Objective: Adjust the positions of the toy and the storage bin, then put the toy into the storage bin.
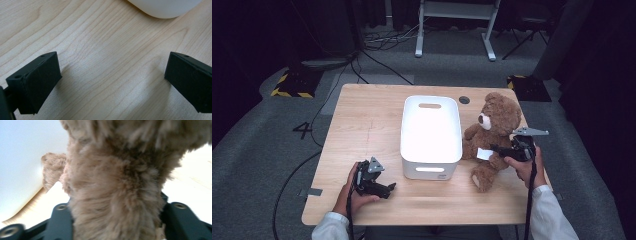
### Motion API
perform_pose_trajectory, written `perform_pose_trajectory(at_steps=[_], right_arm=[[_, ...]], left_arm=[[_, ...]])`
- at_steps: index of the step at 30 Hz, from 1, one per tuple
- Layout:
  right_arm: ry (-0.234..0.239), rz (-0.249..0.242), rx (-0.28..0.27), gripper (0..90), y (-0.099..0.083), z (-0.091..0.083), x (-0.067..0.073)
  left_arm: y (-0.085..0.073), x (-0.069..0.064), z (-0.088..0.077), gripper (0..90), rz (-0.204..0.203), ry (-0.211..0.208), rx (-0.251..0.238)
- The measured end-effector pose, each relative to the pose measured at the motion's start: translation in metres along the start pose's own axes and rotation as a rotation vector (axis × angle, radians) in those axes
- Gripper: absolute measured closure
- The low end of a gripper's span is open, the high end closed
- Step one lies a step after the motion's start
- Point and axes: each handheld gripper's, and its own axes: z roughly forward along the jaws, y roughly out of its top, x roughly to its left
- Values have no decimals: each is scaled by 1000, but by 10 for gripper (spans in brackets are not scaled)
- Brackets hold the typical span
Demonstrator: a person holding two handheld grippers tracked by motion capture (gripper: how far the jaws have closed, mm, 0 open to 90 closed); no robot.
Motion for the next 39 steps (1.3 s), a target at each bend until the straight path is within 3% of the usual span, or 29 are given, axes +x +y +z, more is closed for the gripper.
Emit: perform_pose_trajectory(at_steps=[6,15,39], right_arm=[[4,-32,-67,590,-11,-9,2],[-5,-39,-186,614,-26,-21,-2],[-8,-83,-309,637,-18,-43,5]], left_arm=[[0,0,0,3,-3,-3,-1],[0,0,0,4,-2,-2,0],[0,0,0,5,-3,-1,-1]])
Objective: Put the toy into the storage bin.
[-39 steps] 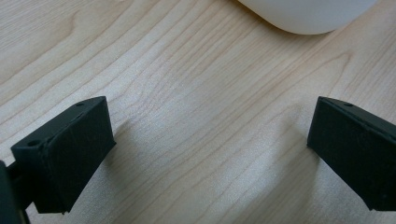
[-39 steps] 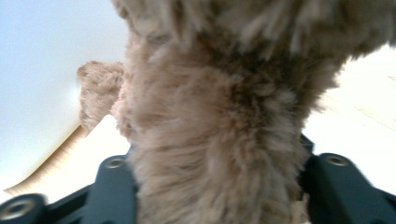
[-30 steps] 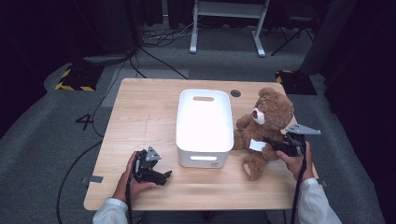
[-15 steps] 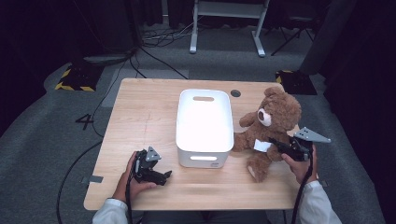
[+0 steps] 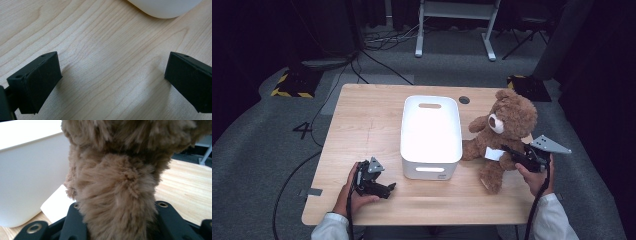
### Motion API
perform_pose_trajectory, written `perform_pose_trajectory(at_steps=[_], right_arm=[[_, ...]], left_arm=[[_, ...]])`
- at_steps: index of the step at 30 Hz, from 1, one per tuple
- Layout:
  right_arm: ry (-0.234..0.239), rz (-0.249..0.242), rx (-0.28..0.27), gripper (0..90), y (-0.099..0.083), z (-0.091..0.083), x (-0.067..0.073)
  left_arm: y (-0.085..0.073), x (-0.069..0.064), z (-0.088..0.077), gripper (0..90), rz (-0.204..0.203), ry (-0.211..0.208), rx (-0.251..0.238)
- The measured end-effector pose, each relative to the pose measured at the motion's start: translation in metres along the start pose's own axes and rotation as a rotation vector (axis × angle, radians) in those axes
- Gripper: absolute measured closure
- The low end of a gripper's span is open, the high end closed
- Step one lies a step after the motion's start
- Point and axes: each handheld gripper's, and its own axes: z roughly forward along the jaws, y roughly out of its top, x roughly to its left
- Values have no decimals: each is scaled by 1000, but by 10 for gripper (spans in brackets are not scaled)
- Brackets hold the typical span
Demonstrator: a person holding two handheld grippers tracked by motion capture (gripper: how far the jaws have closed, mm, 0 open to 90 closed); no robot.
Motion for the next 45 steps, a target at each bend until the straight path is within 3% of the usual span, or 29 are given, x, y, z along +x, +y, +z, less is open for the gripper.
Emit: perform_pose_trajectory(at_steps=[12,34,45], right_arm=[[-13,-11,-67,644,19,-10,-1],[6,-81,-172,646,75,-38,16],[20,-103,-199,647,96,-39,27]], left_arm=[[0,0,0,5,0,0,0],[0,0,0,5,0,0,0],[0,0,0,5,0,0,0]])
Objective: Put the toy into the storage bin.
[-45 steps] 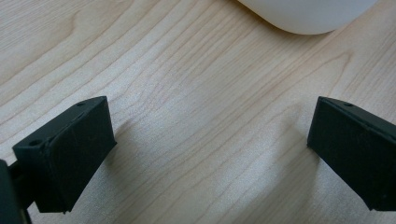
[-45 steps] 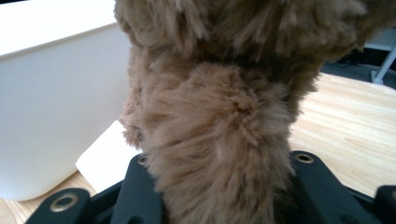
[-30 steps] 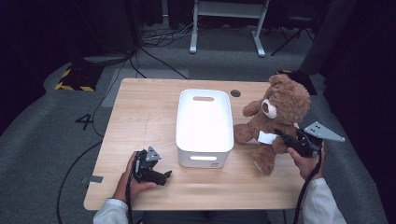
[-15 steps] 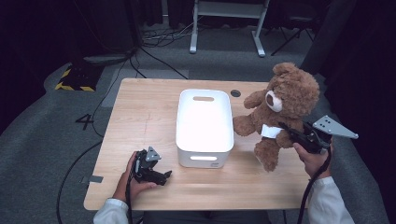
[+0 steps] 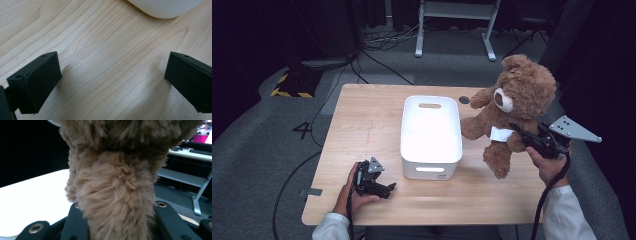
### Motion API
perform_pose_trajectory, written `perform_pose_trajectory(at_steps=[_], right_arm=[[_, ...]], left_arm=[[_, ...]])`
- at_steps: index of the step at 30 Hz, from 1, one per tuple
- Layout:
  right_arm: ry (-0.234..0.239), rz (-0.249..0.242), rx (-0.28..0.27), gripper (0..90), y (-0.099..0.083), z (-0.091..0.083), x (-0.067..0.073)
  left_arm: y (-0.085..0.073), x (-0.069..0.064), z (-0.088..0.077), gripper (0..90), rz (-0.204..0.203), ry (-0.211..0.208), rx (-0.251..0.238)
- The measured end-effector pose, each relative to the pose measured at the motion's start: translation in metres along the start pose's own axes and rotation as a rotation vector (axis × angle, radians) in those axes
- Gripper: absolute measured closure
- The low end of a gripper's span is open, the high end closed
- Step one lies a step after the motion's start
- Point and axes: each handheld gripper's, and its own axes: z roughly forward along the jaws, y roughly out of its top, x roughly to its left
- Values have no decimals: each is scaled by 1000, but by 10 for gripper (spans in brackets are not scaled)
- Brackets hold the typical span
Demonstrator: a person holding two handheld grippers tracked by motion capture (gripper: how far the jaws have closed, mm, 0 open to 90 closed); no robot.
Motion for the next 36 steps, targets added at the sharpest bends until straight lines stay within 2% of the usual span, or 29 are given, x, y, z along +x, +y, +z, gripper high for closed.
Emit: perform_pose_trajectory(at_steps=[7,19,36], right_arm=[[12,-13,-30,648,14,2,6],[38,-33,-83,648,34,-12,13],[124,-57,-88,647,48,18,43]], left_arm=[[0,0,0,5,0,0,0],[0,0,0,5,1,1,0],[0,0,0,5,-1,1,-1]])
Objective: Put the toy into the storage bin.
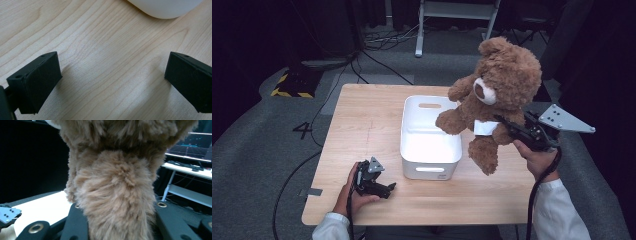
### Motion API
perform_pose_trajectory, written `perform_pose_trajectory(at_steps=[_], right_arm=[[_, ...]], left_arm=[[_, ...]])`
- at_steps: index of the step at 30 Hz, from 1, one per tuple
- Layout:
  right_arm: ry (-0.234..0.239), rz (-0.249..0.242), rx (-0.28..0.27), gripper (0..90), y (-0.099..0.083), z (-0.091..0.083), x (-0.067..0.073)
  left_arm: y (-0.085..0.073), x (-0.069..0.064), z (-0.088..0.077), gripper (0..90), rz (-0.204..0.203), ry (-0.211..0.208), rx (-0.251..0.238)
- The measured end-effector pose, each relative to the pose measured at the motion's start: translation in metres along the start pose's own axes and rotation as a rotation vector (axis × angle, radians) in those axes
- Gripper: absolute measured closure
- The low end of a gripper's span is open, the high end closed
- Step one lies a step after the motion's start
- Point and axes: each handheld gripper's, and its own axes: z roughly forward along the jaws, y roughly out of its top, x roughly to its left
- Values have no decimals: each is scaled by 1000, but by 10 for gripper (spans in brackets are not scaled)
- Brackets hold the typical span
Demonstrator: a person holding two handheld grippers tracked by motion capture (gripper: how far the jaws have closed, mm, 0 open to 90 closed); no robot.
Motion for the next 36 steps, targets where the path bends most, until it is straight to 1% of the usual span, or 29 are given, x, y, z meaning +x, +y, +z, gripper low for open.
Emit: perform_pose_trajectory(at_steps=[8,14,23,36], right_arm=[[35,-1,5,647,3,20,12],[57,-2,6,647,5,32,19],[79,-10,17,647,8,51,29],[80,3,29,646,7,76,35]], left_arm=[[0,0,0,5,1,0,0],[0,0,0,5,1,0,0],[0,0,0,5,2,0,1],[0,0,0,5,1,0,1]])
